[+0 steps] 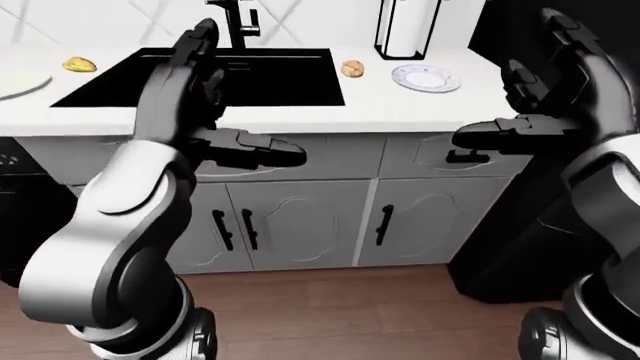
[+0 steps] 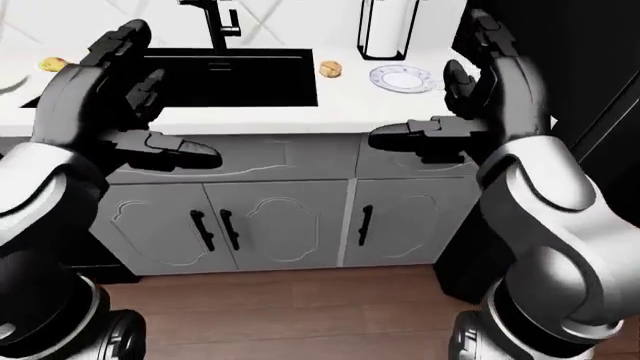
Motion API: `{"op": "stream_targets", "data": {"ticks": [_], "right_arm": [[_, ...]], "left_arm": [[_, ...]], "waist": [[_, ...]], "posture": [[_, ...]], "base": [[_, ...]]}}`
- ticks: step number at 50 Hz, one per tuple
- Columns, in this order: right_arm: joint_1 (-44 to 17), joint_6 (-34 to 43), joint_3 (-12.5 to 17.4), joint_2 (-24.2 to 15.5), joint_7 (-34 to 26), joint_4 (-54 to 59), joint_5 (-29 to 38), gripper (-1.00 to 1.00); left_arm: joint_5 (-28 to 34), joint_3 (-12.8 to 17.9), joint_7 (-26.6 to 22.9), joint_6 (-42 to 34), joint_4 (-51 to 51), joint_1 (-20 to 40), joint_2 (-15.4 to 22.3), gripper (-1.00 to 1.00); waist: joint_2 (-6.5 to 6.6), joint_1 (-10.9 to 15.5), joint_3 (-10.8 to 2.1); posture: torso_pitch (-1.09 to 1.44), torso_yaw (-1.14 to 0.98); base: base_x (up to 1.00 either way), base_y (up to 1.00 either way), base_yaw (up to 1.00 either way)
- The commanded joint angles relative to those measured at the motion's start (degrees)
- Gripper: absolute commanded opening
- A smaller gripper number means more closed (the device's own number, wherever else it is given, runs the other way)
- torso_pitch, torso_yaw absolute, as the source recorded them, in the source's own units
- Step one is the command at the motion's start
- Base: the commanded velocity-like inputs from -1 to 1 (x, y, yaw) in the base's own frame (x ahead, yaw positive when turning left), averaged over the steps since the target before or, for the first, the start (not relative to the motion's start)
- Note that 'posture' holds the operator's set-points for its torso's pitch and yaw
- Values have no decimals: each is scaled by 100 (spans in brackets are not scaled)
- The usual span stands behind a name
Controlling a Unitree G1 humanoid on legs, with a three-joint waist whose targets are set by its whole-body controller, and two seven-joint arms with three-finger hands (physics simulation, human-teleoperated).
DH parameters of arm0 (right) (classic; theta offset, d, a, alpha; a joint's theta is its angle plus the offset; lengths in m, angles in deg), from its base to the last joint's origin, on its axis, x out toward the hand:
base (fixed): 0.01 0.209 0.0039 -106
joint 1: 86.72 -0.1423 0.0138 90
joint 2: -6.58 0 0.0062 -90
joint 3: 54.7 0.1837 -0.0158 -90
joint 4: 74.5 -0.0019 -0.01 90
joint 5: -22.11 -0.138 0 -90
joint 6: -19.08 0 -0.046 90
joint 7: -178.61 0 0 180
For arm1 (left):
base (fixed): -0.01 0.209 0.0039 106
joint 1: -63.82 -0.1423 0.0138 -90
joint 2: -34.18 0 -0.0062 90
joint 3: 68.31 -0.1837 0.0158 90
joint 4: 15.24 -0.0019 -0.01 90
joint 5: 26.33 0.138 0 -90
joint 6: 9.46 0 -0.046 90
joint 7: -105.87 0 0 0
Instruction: Place the pastries on the plates.
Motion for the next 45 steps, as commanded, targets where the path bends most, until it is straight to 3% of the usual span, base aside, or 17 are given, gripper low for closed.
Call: {"op": "stream_targets", "data": {"ticks": [1, 8, 10, 11, 12, 13, 15, 17, 19, 26, 27, 28, 31, 37, 41, 42, 45], "right_arm": [[-175, -173, 33, -111, 89, -102, -150, 100], [-148, -202, 128, -314, 349, -72, -564, 100], [-192, -167, 147, -379, 442, -64, -713, 100], [-221, -141, 165, -413, 494, -63, -790, 100], [-228, -148, 171, -457, 525, -52, -850, 100], [-228, -143, 192, -490, 558, -57, -919, 100], [-223, -161, 227, -577, 632, -33, -1062, 100], [-231, -192, 287, -668, 715, 28, -1229, 100], [-193, -221, 353, -764, 776, 46, -1397, 100], [-118, -381, 452, -1201, 1050, 193, -1986, 100], [-86, -433, 435, -1233, 1058, 208, -2011, 100], [-52, -480, 429, -1271, 1077, 204, -2063, 100], [8, -573, 402, -1350, 1126, 213, -2164, 100], [87, -758, 374, -1484, 1199, 261, -2300, 100], [113, -742, 452, -1545, 1410, 260, -2625, 100], [155, -788, 437, -1555, 1433, 270, -2668, 100], [192, -833, 408, -1632, 1491, 270, -2760, 100]], "left_arm": [[3, 107, 57, 74, 158, 231, 93, 100], [-22, 90, 118, -67, 209, 370, 64, 100], [-29, 61, 139, -125, 242, 410, 52, 100], [-28, 47, 131, -109, 242, 384, 60, 100], [-22, 51, 130, -92, 236, 371, 63, 100], [-24, 58, 129, -115, 244, 386, 64, 100], [-30, 51, 138, -229, 277, 487, 65, 100], [-27, 55, 126, -251, 240, 564, 84, 100], [-25, 52, 134, -324, 258, 635, 84, 100], [-9, 54, 145, -507, 275, 865, 73, 100], [-6, 47, 151, -518, 287, 870, 63, 100], [2, 26, 155, -488, 281, 844, 47, 100], [7, 44, 140, -487, 285, 845, 52, 100], [21, 56, 128, -483, 305, 819, 60, 100], [31, 53, 110, -465, 290, 819, 77, 100], [35, 48, 103, -444, 273, 816, 82, 100], [41, 41, 106, -516, 319, 843, 82, 100]], "waist": [[-97, 39, -146], [270, -142, -121], [517, -179, -194], [755, -125, -288], [555, -91, -147], [660, -158, -39], [627, -43, -160], [589, -22, -87], [574, -80, -313], [51, -210, -268], [205, -186, -322], [211, -236, -340], [-87, -230, -238], [150, -121, -145], [477, -226, -273], [282, -202, -358], [118, -204, -227]], "posture": [[0, 0], [0, 0], [0, 0], [0, 0], [0, 0], [0, 0], [0, 0], [0, 0], [0, 0], [0, 0], [0, 0], [0, 0], [0, 0], [0, 0], [0, 0], [0, 0], [0, 0]], "base": [[51, 0, 0], [52, -6, 0], [52, -10, 0], [52, -9, 0], [52, -9, 0], [51, -10, 0], [52, -10, 0], [38, -14, 0], [0, -14, 0], [0, -39, 0], [0, -54, 0], [0, -54, 0], [0, -56, 0], [0, -56, 0], [0, -42, -18], [0, 0, -100], [0, 0, -100]]}}
